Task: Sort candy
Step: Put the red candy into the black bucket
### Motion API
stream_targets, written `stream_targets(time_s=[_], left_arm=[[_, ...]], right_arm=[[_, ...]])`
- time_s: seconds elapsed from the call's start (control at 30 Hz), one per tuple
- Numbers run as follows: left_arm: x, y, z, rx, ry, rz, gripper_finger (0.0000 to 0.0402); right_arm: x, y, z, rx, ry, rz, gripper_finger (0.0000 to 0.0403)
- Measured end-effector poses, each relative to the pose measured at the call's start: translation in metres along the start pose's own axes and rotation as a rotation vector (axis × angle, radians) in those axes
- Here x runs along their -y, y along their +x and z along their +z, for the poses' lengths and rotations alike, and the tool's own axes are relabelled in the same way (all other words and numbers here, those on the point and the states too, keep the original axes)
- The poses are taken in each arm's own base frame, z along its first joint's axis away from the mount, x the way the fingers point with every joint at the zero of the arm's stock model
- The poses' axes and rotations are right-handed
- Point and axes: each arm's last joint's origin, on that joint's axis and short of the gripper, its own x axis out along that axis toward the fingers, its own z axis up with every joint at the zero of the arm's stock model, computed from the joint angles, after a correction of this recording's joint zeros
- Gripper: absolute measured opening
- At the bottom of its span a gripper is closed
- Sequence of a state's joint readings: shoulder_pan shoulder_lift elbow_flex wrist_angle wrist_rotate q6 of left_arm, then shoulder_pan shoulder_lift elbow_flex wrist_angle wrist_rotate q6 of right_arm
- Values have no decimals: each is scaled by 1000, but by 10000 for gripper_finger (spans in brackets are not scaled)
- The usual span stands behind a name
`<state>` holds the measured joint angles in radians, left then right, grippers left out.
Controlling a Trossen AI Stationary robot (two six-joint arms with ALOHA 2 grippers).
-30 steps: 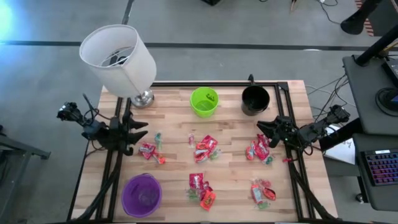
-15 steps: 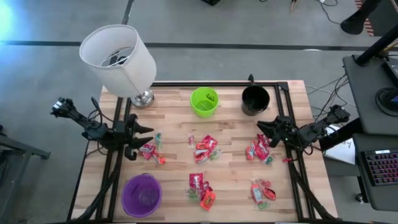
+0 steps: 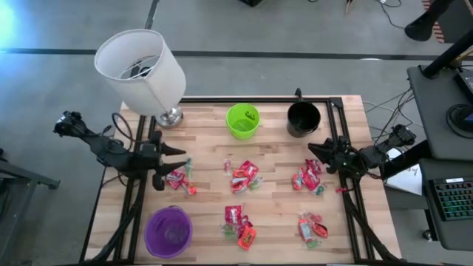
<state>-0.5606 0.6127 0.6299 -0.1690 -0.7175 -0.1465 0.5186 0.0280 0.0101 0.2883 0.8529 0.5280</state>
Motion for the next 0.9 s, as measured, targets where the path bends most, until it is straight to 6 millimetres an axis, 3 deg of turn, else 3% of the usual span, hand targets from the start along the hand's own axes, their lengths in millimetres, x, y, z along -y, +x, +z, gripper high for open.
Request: stream_targets(time_s=[0.17, 0.43, 0.6, 0.9], left_arm=[[3, 4, 8, -49, 3, 86, 152], [5, 11, 5, -39, -104, 205, 152], [6, 14, 4, -19, -167, 279, 152], [9, 16, 15, 1, -213, 282, 152]], right_arm=[[-9, 0, 11, 38, -72, 78, 95], [-50, 11, 57, 57, -394, 92, 95], [-76, 25, 69, -73, -605, 57, 95], [-117, 51, 77, -289, -815, 81, 95]])
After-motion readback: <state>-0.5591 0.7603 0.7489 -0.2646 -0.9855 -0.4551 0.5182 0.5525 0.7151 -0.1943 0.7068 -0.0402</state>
